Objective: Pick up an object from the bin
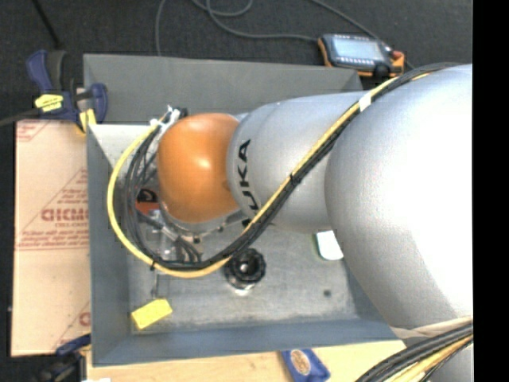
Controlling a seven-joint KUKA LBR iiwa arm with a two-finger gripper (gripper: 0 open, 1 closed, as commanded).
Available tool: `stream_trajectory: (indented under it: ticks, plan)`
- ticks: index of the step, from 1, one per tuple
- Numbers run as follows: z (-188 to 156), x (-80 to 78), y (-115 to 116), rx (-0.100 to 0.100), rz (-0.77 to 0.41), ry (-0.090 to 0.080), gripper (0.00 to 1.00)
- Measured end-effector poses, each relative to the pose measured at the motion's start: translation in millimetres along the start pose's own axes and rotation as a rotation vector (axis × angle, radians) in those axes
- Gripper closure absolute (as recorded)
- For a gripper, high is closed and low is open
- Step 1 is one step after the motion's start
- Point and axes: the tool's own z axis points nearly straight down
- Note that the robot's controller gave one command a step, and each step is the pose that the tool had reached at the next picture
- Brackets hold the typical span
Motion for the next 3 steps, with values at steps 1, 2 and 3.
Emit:
stream_trajectory:
  ticks: [1, 2, 3]
  plan:
    - [-5, -2.0, -1, -0.002, 0.005, -0.007, 0.0]
    - [53, 44.3, 9, 0.0, -0.334, -0.009, 0.0]
    - [-6, 58.8, 9, 0.001, -0.416, -0.005, 0.0]
